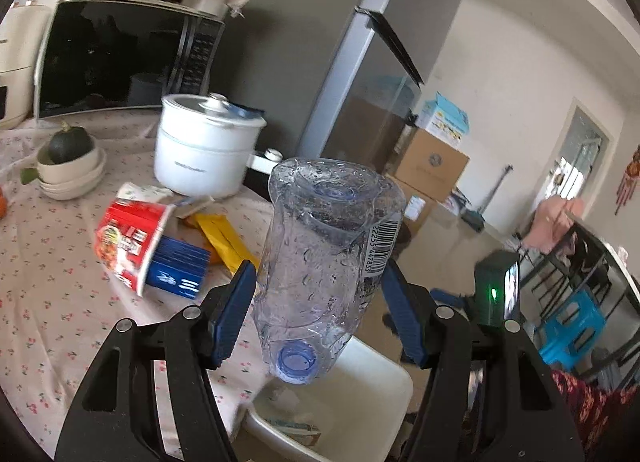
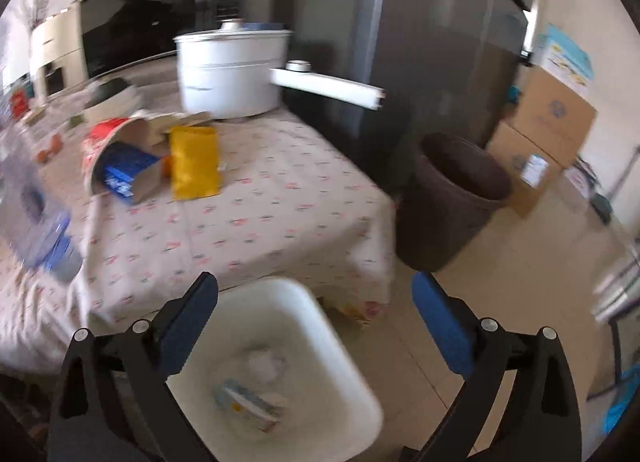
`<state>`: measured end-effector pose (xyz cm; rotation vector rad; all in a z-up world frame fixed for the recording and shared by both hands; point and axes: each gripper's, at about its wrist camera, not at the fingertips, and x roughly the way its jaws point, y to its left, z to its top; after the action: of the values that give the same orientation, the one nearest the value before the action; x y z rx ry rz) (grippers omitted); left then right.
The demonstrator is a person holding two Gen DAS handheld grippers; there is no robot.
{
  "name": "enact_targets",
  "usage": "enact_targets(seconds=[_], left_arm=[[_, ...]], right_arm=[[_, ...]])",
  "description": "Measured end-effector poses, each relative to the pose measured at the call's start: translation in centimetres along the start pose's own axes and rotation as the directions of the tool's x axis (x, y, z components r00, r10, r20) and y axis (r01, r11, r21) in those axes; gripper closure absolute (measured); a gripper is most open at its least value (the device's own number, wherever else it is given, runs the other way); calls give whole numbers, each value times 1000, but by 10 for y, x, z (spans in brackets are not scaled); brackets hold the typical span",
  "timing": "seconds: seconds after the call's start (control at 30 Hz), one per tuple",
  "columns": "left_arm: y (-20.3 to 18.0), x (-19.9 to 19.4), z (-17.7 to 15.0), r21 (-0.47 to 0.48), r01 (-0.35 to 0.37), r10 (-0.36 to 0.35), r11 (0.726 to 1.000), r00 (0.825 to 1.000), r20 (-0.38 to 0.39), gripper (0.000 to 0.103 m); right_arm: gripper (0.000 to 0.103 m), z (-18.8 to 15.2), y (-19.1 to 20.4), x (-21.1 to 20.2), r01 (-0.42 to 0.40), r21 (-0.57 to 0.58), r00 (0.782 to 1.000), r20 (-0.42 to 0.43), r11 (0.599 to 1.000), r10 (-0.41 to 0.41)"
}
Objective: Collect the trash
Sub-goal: 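Drop the carton and bottle into the white bin with both tools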
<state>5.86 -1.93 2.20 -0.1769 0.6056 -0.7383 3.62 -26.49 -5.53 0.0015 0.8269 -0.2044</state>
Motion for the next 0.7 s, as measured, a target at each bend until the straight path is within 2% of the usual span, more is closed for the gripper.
enact_targets(seconds=[0.27,0.53,0.57,0.63,0.7], left_arm=[[-26,30,-18,46,56,-51,997,994,-96,41],[-49,62,-44,102,97,-72,990,971,-227,40],[-52,66,-47,114,104,-74,988,966,-247,39],[-55,69,-51,131,109,-70,985,960,-270,22],[-56,69,-52,146,104,-61,984,961,-269,19]], right_arm=[[8,6,-24,-5,96,53,994,37,994,-98],[7,8,-50,-7,136,130,989,44,982,-143],[7,8,-50,-7,137,132,989,43,982,-144],[7,7,-51,-7,137,129,989,44,982,-144],[7,7,-50,-8,142,123,988,49,982,-149]])
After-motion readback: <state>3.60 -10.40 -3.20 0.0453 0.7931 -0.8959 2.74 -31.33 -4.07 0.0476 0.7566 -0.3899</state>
